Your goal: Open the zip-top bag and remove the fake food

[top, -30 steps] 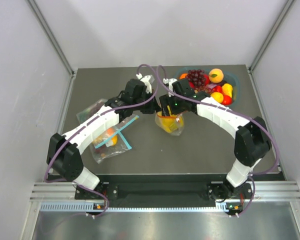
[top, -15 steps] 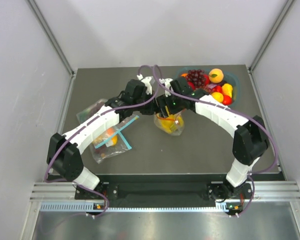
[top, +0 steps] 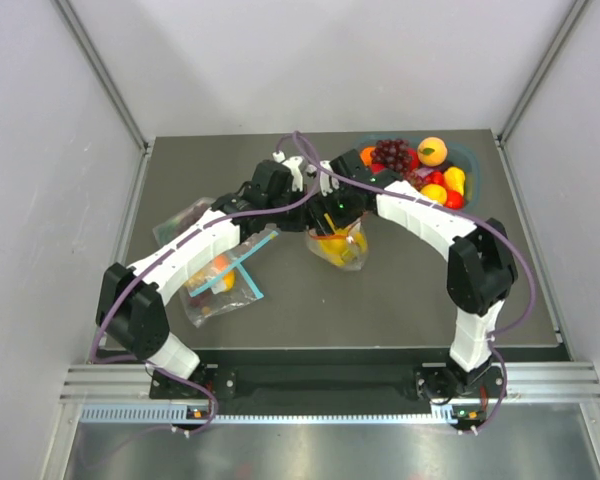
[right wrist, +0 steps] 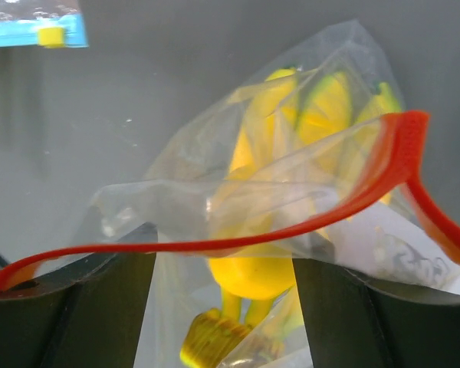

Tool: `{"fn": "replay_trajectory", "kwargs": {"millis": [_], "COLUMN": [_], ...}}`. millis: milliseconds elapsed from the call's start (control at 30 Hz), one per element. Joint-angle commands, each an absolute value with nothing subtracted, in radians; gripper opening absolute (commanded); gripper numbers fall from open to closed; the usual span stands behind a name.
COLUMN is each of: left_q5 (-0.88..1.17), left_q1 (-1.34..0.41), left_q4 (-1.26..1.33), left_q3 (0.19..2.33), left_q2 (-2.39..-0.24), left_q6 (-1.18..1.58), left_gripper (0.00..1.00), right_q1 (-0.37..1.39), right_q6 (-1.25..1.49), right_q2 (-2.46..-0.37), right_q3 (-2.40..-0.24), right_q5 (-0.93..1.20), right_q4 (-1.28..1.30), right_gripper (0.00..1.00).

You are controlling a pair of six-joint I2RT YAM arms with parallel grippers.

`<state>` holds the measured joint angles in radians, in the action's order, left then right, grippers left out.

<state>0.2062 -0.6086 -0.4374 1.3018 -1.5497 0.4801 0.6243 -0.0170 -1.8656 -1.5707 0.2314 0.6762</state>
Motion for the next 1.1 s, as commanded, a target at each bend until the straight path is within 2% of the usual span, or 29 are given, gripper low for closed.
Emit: {"fn": "replay_trajectory", "kwargs": {"millis": [0,167,433,533,567,767,867,1067], "left_q5": [0.222,0.216,0.219,0.222,0.222,0.207,0.201,0.184], "left_q1": [-0.615,-0.617,-0.614,-0.612,-0.612,-0.604,-0.598,-0.577], "left_q4": [-0.342,-0.347,-0.350,-0.354,-0.356,-0.371,-0.370,-0.373], "left_q3": [1.333,1.331,1.336,1.335,1.333,1.330,1.324,1.298], "left_q2": [-1.539,-1.532,-1.532,-1.532,-1.534,-1.532,-1.529,-1.523], "left_q6": [0.469,0.463,0.456,0.454,0.454,0.446,0.445,0.442], "left_gripper": [0.00,0.00,0.00,0.00,0.00,0.00,0.00,0.00], "right_q1": [0.650,0.650,0.652,0.650,0.650,0.618,0.578,0.511], "right_q6": [-0.041,-0.044,-0.011,0.026,0.032,0.067,0.072,0.084], "right_q2": [-1.861,-1.830,-1.779,-1.786,-1.786,-1.761,-1.718,-1.618], "right_q3": [-1.569,-1.500,-1.301,-1.276,-1.273,-1.301,-1.307,-1.370], "right_q5": [0.174,0.066,0.063,0.077,0.089,0.172,0.218,0.281], "right_q4": [0.649,0.624,0.494,0.442,0.431,0.410,0.431,0.549], "right_gripper": [0.70,0.72,0.71,0.50,0.39,0.14,0.08,0.05]}}
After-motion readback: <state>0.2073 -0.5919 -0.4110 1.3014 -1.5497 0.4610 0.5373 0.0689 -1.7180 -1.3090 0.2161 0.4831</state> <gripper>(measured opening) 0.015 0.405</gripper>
